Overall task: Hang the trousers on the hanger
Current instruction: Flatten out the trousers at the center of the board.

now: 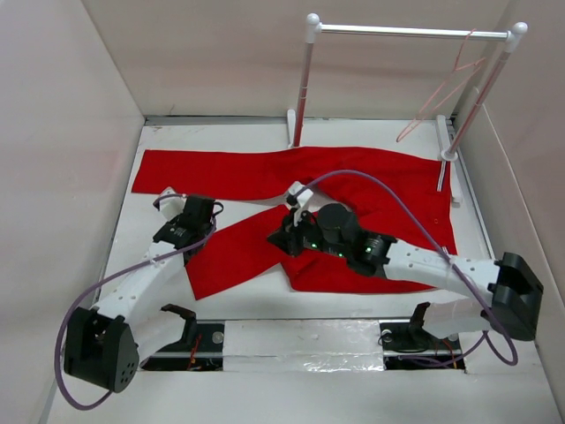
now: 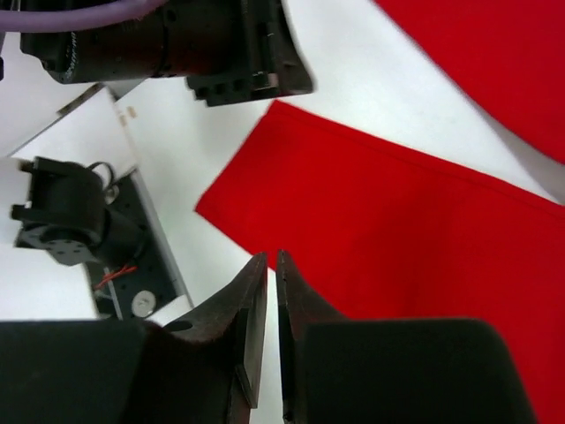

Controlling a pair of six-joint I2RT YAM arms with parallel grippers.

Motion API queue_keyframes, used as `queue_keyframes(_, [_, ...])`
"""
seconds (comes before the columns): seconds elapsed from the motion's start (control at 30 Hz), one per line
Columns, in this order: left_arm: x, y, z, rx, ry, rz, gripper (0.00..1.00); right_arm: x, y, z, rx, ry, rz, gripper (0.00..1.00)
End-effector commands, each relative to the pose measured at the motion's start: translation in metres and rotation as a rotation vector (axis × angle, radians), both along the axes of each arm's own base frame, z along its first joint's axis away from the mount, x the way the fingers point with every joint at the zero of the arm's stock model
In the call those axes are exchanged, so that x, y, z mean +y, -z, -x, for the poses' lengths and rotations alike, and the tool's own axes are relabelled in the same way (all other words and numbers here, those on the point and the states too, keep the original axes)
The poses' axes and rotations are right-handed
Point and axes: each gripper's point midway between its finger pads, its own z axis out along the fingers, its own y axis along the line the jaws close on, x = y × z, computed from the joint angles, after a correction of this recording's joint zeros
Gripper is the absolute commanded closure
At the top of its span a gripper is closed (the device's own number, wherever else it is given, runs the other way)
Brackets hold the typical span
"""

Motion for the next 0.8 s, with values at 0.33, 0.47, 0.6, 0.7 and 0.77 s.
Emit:
queue_keyframes(0.33, [0.056, 0.047, 0.014, 0.140, -0.335, -0.039, 0.34, -0.075, -0.003, -0.036, -0.042, 0.232, -0.038, 0.80])
queue_keyframes(0.47, [0.057, 0.069, 0.026, 0.234, -0.332, -0.039, 0.35, -0.091, -0.018, -0.038, -0.067, 0.251, -0.100, 0.79])
queue_keyframes(0.6, [0.061, 0.081, 0.033, 0.273, -0.331, -0.045, 0.36, -0.094, -0.021, -0.038, -0.067, 0.235, -0.113, 0.78])
queue_keyframes(0.7, [0.058, 0.088, 0.028, 0.286, -0.301, -0.027, 0.38, -0.093, -0.023, -0.033, -0.068, 0.212, -0.121, 0.78])
queue_keyframes(0.77, [0.057, 0.097, 0.027, 0.314, -0.286, -0.037, 0.39, -0.092, -0.024, -0.032, -0.068, 0.206, -0.123, 0.79])
